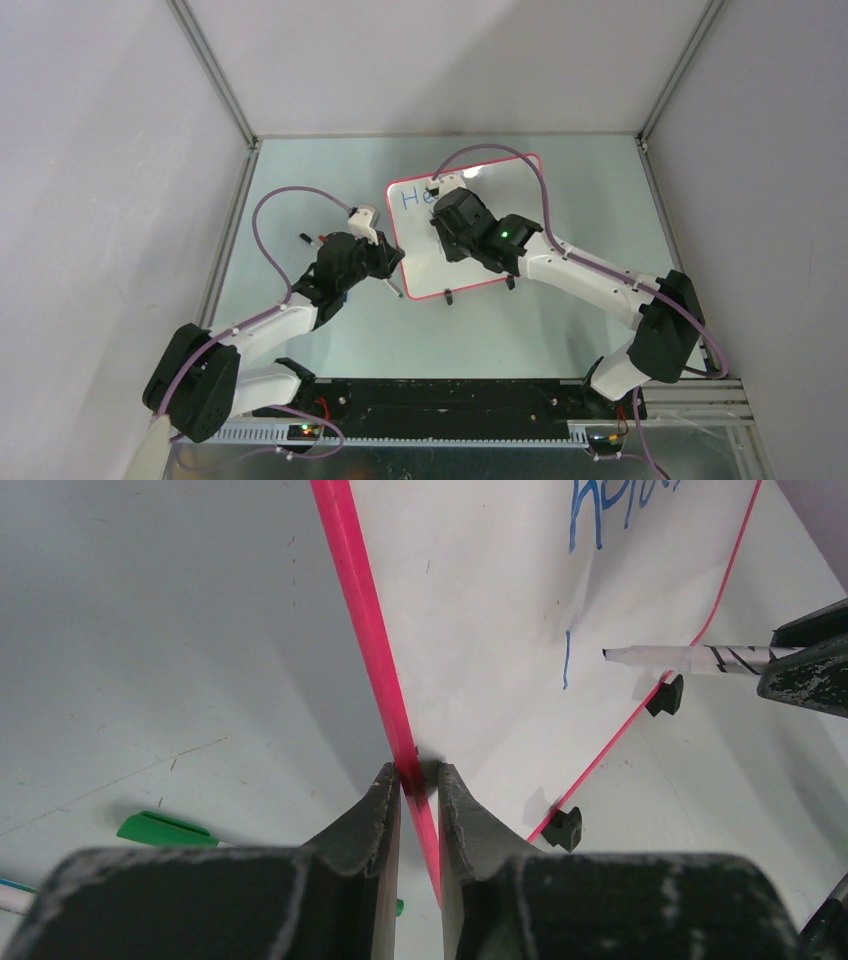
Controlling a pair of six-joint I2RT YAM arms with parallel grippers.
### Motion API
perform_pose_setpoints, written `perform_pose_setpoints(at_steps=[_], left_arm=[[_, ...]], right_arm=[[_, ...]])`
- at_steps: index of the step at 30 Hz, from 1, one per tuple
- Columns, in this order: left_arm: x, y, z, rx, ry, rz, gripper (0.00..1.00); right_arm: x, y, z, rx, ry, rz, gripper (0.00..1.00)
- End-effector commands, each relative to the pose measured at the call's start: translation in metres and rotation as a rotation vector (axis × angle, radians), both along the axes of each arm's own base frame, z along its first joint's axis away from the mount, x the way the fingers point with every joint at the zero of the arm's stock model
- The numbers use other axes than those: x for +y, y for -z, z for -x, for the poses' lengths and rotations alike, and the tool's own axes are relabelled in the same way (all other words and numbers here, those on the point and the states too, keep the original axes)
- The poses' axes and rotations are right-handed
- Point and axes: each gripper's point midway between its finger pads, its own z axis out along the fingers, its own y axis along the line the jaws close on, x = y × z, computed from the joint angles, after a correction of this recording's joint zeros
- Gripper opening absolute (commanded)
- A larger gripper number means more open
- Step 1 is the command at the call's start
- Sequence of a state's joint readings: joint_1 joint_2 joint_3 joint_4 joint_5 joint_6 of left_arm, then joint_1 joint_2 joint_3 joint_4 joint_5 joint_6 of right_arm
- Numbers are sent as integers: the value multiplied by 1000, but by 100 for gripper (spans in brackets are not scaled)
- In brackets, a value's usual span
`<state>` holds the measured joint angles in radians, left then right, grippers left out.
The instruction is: Write a sentence on the whiteboard
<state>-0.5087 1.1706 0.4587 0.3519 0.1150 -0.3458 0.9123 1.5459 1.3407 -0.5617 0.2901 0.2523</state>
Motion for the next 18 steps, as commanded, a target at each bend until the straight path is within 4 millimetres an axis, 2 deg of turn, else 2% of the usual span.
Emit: perform_pose_setpoints(at_steps=[1,18], left_arm=[[3,-18,-9,-71,-17,-27,19],[3,-18,-9,-72,-17,-27,19]], right_arm=[[1,-26,-7,-58,13,-65,0],[0,-15,-5,-25,-19,-41,0]])
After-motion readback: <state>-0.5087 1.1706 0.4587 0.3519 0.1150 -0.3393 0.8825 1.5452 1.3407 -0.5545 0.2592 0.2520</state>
